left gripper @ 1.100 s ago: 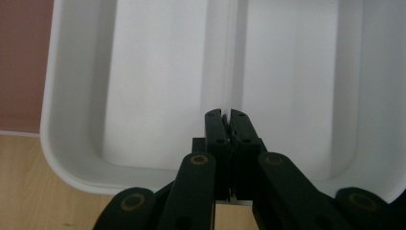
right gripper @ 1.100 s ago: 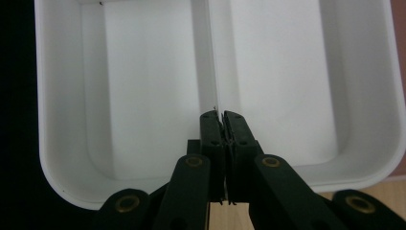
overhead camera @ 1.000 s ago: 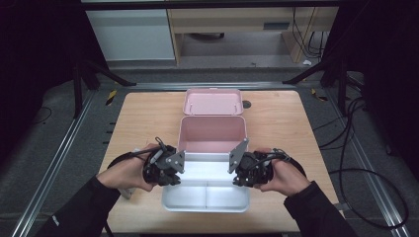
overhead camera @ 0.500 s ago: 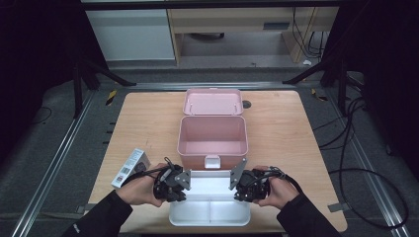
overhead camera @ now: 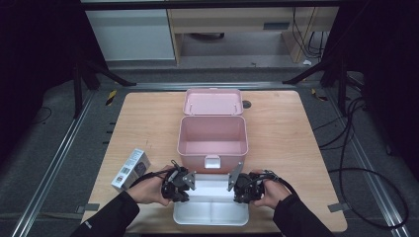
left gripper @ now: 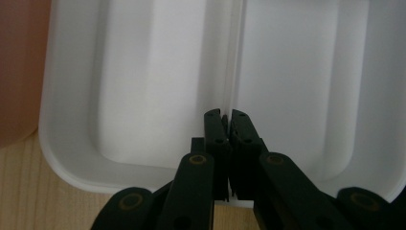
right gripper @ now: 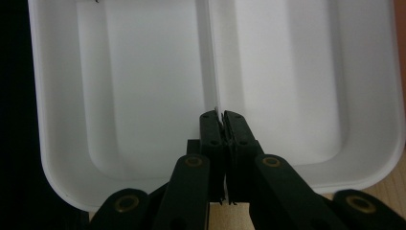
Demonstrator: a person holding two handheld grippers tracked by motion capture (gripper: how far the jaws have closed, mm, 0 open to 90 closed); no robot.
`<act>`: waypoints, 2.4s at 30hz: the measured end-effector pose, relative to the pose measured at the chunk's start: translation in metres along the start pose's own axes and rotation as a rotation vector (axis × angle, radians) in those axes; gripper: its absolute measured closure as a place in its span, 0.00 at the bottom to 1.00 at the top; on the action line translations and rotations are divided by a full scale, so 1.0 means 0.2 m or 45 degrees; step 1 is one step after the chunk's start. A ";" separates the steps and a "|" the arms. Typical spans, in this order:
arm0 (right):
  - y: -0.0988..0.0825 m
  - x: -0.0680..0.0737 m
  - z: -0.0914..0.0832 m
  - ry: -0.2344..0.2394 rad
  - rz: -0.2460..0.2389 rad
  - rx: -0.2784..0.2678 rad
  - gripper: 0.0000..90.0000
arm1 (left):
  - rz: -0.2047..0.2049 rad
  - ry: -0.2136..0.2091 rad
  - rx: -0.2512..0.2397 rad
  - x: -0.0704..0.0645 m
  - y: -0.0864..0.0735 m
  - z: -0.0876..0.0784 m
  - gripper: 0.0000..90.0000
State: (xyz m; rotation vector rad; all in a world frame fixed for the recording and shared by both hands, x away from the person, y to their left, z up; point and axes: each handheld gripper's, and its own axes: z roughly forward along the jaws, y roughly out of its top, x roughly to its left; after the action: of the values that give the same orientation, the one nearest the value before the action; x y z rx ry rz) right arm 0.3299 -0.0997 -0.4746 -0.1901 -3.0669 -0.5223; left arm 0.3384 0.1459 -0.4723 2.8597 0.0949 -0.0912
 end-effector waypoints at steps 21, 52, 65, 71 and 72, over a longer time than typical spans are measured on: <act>-0.08 -0.02 -0.13 -0.145 0.190 -0.192 0.65 | -0.061 0.117 -0.182 -0.06 -0.04 -0.12 0.66; -0.42 -0.22 -0.32 -0.631 0.893 -0.437 0.34 | -0.852 0.636 -0.515 0.01 -0.59 -0.59 0.25; -0.46 -0.25 -0.31 -0.644 0.930 -0.419 0.31 | -0.997 0.644 -0.402 0.08 -0.70 -0.50 0.25; -0.47 -0.25 -0.31 -0.642 0.934 -0.408 0.31 | -1.030 0.615 -0.350 0.11 -0.73 -0.44 0.27; -0.47 -0.25 -0.30 -0.644 0.937 -0.406 0.31 | -1.034 0.607 -0.339 0.11 -0.74 -0.43 0.27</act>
State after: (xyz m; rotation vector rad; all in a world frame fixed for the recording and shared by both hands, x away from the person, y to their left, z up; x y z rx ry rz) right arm 0.3684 -0.2133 -0.4501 -1.5857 -2.9567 -0.9995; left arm 0.3540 0.3125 -0.4310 2.3390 1.2403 0.4091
